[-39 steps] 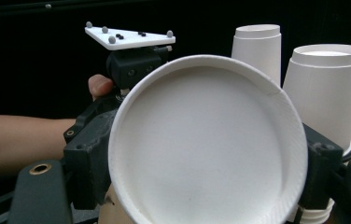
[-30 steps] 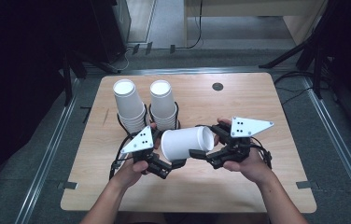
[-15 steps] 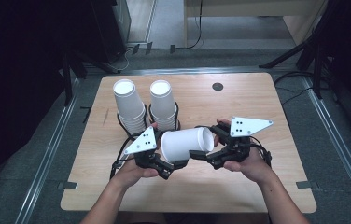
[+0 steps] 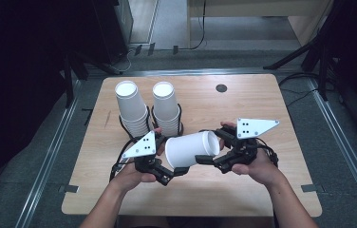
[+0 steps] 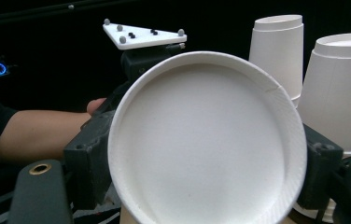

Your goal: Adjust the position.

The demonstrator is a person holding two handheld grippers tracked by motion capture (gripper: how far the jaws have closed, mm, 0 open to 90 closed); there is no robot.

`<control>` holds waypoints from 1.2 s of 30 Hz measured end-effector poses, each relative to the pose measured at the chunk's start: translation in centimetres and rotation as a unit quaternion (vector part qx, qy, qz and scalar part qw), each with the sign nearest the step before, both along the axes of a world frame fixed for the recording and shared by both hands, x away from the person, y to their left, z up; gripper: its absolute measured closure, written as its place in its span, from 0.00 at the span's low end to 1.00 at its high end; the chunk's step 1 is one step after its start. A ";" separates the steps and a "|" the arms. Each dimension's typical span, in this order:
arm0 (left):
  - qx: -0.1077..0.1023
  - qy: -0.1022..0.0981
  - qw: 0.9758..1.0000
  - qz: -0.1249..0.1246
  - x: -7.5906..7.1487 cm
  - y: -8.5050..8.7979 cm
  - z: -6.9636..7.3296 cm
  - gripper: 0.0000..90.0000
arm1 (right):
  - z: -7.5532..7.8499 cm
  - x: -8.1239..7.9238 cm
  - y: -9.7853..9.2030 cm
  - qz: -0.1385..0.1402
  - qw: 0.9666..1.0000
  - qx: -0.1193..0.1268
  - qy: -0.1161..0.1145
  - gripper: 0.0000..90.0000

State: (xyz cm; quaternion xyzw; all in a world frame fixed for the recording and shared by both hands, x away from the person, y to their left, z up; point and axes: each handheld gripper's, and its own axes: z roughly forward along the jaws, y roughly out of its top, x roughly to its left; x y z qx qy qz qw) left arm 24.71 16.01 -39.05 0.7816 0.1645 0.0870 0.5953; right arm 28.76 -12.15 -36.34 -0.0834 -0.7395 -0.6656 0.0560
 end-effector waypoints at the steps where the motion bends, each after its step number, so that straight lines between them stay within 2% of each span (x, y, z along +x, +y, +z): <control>1: 0.003 0.004 1.000 -0.002 0.0 0.0 0.0 0.05 | 0.0 0.0 0.0 0.001 1.000 -0.001 -0.002 0.25; 8: 0.003 0.016 1.000 -0.009 0.2 -0.2 0.2 0.04 | 0.1 -0.1 -0.1 0.004 1.000 -0.008 -0.006 0.26; 21: 0.013 0.007 1.000 -0.020 0.2 -0.7 0.2 0.02 | 0.1 -0.2 0.3 0.018 1.000 -0.024 -0.007 0.26; 26: 0.018 0.004 1.000 -0.025 0.1 -0.6 0.1 0.05 | 0.0 -0.2 0.3 0.019 0.999 -0.028 -0.009 0.26; 36: 0.023 0.002 0.999 -0.029 0.0 -0.5 0.0 0.06 | -0.1 -0.3 0.5 0.023 0.999 -0.035 -0.011 0.24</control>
